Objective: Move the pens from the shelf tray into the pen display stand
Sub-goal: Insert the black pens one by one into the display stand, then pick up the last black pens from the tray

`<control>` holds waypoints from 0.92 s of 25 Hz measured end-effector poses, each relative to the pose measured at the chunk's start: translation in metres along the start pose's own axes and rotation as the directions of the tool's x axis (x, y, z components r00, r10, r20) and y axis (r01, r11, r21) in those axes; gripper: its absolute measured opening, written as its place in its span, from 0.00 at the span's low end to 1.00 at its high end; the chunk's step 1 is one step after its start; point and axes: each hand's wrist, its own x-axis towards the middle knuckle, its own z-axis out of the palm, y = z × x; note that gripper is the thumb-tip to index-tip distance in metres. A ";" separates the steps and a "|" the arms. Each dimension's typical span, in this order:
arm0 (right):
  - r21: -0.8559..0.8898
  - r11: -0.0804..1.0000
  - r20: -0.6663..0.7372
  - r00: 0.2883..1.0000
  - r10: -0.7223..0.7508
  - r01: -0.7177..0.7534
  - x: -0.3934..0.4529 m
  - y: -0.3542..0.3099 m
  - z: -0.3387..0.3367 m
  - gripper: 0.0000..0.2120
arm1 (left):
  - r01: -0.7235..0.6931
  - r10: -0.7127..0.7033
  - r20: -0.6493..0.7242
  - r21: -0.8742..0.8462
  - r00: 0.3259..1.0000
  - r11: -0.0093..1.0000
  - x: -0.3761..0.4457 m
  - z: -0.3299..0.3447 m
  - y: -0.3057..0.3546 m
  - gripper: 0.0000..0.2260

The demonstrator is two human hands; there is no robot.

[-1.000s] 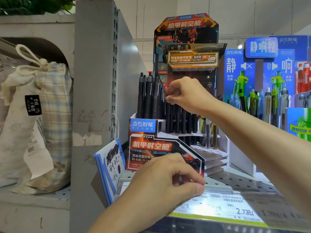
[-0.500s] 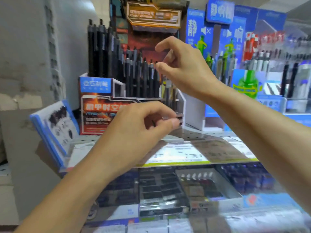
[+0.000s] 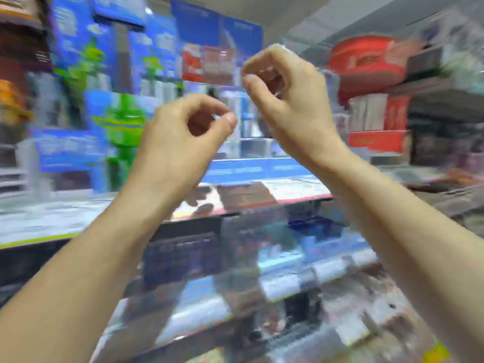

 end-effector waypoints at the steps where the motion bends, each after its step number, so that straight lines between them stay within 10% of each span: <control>1: -0.034 0.999 -0.013 0.999 0.030 -0.031 -0.010 0.029 -0.034 0.05 | -0.014 0.014 -0.018 -0.029 1.000 0.999 0.004 0.041 0.012 0.02; 13: -0.359 0.788 -0.066 0.856 0.513 -0.500 -0.091 0.354 -0.306 0.04 | 0.024 0.061 0.391 -0.209 0.918 0.978 -0.002 0.449 0.086 0.02; 23: -0.494 0.657 0.062 0.730 0.680 -0.570 -0.090 0.611 -0.415 0.03 | 0.034 0.052 0.514 -0.155 0.856 0.987 0.050 0.723 0.090 0.07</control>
